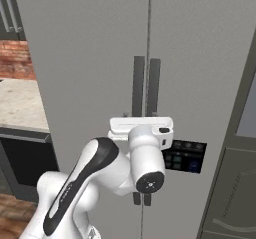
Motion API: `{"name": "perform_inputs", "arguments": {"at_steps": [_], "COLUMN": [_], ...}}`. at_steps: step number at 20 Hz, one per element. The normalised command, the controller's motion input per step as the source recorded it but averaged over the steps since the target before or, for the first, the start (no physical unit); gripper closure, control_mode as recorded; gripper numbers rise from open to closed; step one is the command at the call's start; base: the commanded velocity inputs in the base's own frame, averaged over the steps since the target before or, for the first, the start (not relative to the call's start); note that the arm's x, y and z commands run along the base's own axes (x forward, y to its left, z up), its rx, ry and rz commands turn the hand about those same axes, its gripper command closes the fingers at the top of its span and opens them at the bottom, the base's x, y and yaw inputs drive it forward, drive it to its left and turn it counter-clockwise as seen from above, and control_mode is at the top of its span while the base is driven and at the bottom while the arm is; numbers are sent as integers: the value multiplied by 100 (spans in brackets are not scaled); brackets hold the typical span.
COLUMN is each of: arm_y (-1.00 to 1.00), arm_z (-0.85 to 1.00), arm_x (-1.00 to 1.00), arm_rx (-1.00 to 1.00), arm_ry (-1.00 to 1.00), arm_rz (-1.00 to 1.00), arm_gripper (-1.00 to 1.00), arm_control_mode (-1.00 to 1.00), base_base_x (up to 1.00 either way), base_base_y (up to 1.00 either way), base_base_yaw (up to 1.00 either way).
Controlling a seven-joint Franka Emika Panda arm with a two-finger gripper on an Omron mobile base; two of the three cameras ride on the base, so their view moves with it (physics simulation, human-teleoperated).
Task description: Open the freezer door, pick up the ice cube tray from the freezer, and place it on the dining counter.
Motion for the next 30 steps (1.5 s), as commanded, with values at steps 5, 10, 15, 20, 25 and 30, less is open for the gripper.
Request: {"name": "perform_inputs", "arguments": {"at_steps": [5,10,15,20,25,30], "arm_y": [-8,0,-3,-16,-19,-15], "arm_z": [0,0,0,0,0,0], "arm_x": [15,19,25,31,35,28], "arm_rx": [0,0,0,0,0,0], "arm_ry": [-3,0,0,0,0,0], "arm_rz": [5,1,0,0,0,0], "arm_gripper": [-100,-100,-100,-100,-100,-100], "arm_control_mode": [-100,-100,-100,-100,-100,-100], "base_base_x": [0,0,0,0,0,0], "base_base_y": [0,0,0,0,0,0], "base_base_yaw": [0,0,0,0,0,0]}}
